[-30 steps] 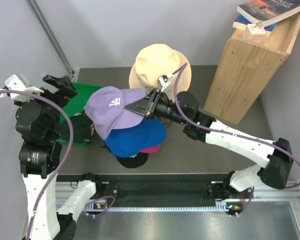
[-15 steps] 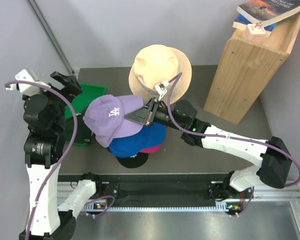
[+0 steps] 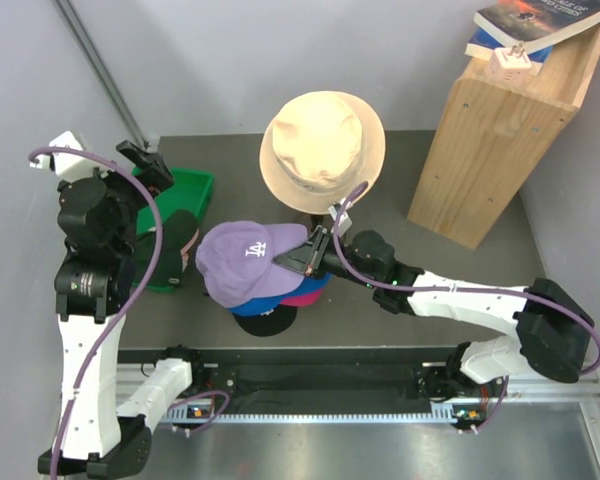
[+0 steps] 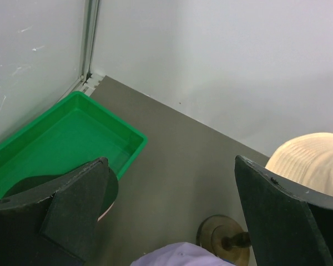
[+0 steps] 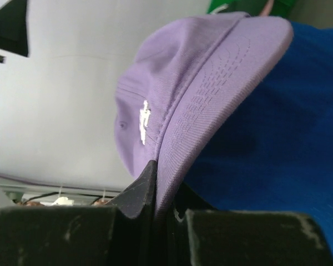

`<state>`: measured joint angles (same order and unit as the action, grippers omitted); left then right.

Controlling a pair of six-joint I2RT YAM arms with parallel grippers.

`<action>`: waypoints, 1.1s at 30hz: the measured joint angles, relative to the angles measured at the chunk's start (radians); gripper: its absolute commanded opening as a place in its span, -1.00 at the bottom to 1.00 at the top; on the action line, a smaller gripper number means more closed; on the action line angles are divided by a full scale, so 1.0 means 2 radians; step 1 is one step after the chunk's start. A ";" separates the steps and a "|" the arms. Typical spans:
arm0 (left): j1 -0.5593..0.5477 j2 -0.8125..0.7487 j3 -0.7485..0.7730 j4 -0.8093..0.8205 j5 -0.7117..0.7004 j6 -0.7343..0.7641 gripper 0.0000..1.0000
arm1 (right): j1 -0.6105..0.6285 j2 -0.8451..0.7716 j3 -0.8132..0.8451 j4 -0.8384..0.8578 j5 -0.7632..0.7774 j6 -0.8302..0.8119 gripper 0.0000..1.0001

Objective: Stack the hats

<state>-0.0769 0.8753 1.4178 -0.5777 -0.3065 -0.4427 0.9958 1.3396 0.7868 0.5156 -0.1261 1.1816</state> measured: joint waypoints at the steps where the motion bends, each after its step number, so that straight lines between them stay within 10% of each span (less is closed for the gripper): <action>1: 0.000 0.000 -0.001 -0.001 0.001 0.002 0.98 | -0.001 0.000 -0.011 0.002 0.002 0.004 -1.00; 33: 0.000 -0.002 -0.047 -0.027 0.017 0.013 0.98 | -0.016 -0.051 -0.172 0.113 0.059 0.020 -1.00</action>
<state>-0.0769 0.8722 1.3235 -0.6319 -0.2733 -0.4168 0.9642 1.2377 0.4435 0.7406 -0.0086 1.2221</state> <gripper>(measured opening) 0.991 0.035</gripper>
